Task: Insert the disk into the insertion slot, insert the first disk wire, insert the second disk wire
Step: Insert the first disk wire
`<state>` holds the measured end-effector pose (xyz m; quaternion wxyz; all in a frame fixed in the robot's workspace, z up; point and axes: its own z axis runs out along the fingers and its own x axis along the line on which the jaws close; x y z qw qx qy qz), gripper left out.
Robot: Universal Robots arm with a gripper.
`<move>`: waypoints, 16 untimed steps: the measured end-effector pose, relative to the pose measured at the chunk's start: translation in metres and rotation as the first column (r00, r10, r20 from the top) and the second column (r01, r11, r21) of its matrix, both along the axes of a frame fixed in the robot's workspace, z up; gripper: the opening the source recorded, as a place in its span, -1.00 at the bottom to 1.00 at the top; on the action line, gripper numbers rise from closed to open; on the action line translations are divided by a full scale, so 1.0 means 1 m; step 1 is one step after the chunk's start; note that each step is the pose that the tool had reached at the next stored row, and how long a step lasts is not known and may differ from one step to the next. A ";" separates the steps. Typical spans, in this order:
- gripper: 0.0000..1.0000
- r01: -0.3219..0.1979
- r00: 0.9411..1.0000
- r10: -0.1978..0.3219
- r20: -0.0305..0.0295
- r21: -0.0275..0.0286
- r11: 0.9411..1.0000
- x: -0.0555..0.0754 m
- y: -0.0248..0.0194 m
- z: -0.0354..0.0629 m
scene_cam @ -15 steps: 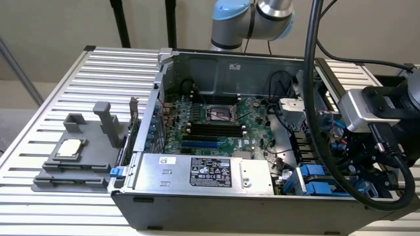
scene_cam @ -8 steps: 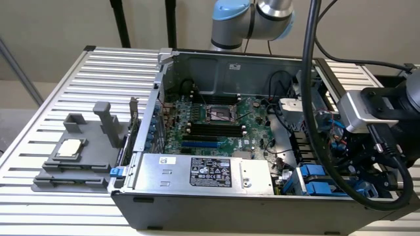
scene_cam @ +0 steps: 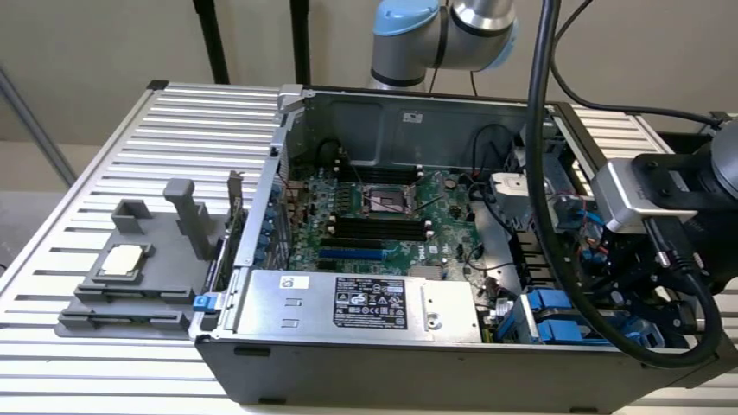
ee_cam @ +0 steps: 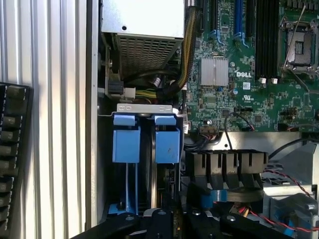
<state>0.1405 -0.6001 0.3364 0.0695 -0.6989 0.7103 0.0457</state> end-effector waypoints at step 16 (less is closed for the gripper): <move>-0.66 0.006 1.000 -0.006 0.000 -0.003 1.000 0.001 0.0001 -0.0038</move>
